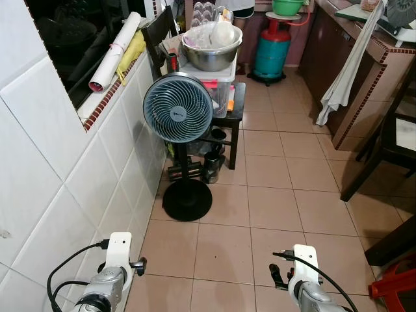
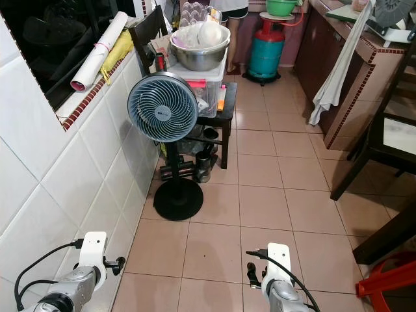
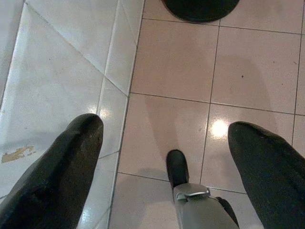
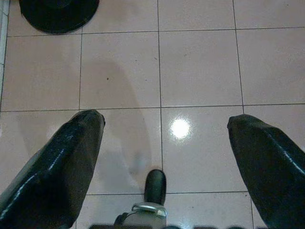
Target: Setting the table
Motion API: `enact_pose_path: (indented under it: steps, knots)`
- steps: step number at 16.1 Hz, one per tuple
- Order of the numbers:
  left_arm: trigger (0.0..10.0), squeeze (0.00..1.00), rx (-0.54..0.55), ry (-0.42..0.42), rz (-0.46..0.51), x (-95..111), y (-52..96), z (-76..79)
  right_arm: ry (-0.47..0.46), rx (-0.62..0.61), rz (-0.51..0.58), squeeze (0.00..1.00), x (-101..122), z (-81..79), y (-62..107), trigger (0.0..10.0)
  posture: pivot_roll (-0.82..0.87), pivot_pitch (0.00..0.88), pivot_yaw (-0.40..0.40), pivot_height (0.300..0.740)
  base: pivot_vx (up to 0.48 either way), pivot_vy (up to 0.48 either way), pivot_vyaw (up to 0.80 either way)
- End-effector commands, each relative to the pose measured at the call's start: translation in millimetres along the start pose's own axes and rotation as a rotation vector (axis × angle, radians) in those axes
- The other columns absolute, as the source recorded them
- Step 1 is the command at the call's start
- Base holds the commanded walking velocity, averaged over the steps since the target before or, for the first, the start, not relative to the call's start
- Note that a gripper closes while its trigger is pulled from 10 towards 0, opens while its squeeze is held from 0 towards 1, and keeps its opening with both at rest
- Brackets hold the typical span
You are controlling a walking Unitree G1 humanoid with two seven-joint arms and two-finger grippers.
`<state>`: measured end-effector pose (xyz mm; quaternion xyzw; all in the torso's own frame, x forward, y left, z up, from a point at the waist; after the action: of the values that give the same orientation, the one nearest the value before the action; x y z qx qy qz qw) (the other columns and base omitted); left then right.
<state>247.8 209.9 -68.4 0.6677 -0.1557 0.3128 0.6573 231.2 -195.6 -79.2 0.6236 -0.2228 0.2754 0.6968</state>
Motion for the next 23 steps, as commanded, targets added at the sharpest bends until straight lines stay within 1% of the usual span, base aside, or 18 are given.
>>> enact_pose_path:
  steps: [1,3,5,10,11,12,13,14,15,16,17,18,19,20,21,22,23]
  knots:
    - [10.0,0.0,-0.3,-0.047,0.109,51,3.1,101.0,0.03,-0.006,0.033,0.0,53,-16.7,-8.8,10.0,-0.09,0.0,0.027,0.74,0.0,0.0,0.0]
    - [10.0,0.0,-0.319,-0.1,0.086,49,3.4,104.0,0.022,0.04,0.047,0.0,57,-23.4,-9.0,10.0,-0.1,0.0,0.042,0.74,0.0,0.0,0.0]
    - [10.0,0.0,-0.323,-0.097,0.085,49,3.5,104.2,0.015,0.039,0.055,0.0,58,-22.9,-9.0,10.0,-0.1,0.0,0.037,0.74,0.0,0.0,0.0]
    - [10.0,0.0,-0.321,-0.126,0.084,49,3.3,102.9,0.019,0.042,0.035,0.0,57,-25.2,-9.1,10.0,-0.1,0.0,0.04,0.74,0.0,0.0,0.0]
    - [10.0,0.0,-0.311,-0.154,0.102,52,3.1,99.9,0.008,0.029,0.033,0.0,55,-22.7,-9.1,10.0,-0.09,0.0,0.038,0.74,0.0,0.0,0.0]
    - [10.0,0.0,-0.306,-0.183,0.155,61,3.7,96.0,-0.025,0.018,0.068,0.0,63,-17.7,-9.3,10.0,-0.08,0.0,0.036,0.74,0.0,0.0,0.0]
    - [10.0,0.0,-0.305,-0.189,0.201,68,4.6,93.0,-0.04,0.032,0.108,0.0,72,-17.3,-9.1,10.0,-0.08,0.0,0.034,0.74,0.0,0.0,0.0]
    - [10.0,0.0,-0.326,-0.135,0.266,83,7.0,88.4,-0.012,0.049,0.194,0.0,92,-15.0,-8.1,10.0,-0.07,0.0,0.031,0.74,0.0,0.0,0.0]
    - [10.0,0.0,-0.394,-0.073,0.32,97,11.0,86.8,0.004,0.06,0.271,0.0,111,-11.2,-6.1,10.0,-0.07,0.0,0.031,0.74,0.0,0.0,0.0]
    - [10.0,0.0,-0.404,-0.08,0.354,104,13.1,85.7,0.035,0.059,0.318,0.0,124,-8.5,-4.3,10.0,-0.07,0.0,0.03,0.74,0.0,0.0,0.0]
    - [10.0,0.0,-0.383,-0.154,0.399,112,15.2,83.5,0.057,0.066,0.38,0.0,140,-5.3,-1.2,10.0,-0.07,0.0,0.028,0.74,0.0,0.0,0.0]
    - [10.0,0.0,-0.406,-0.174,0.426,118,17.7,84.5,0.082,0.072,0.418,0.0,150,-4.2,1.1,10.0,-0.07,0.0,0.027,0.74,0.0,0.0,0.0]
    - [10.0,0.0,-0.442,-0.209,0.466,123,21.6,85.8,0.12,0.084,0.466,0.0,157,-3.6,4.4,10.0,-0.07,0.0,0.024,0.74,0.0,0.0,0.0]
    - [10.0,0.0,-0.474,-0.242,0.509,126,25.6,86.4,0.111,0.108,0.516,0.0,161,-3.6,7.9,10.0,-0.07,0.0,0.023,0.74,0.0,0.0,0.0]
    - [10.0,0.0,-0.503,-0.256,0.534,127,28.5,86.6,0.121,0.125,0.566,0.0,162,-2.8,11.9,10.0,-0.06,0.0,0.02,0.74,0.0,0.0,0.0]
    - [10.0,0.0,-0.552,-0.239,0.553,127,32.5,85.1,0.13,0.13,0.596,0.0,160,0.1,16.0,10.0,-0.06,0.0,0.019,0.74,0.0,0.0,0.0]
    - [10.0,0.0,-0.611,-0.214,0.602,124,41.0,84.9,0.14,0.132,0.633,0.0,155,2.2,24.1,10.0,-0.05,0.0,0.019,0.74,0.0,0.0,0.0]
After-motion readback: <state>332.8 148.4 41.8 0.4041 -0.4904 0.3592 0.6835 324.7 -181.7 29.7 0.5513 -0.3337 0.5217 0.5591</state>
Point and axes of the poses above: a point about 5 cm out from each wrist's last joint towards the gripper, its own y axis pointing back from the gripper into the wrist, its own x axis along the axis of the wrist's last joint, z = x × y, the point moved 2 cm from there along -y, pointing out of the wrist towards the gripper, and after that the axes turned 12 degrees about y, right-handed, at the moved point
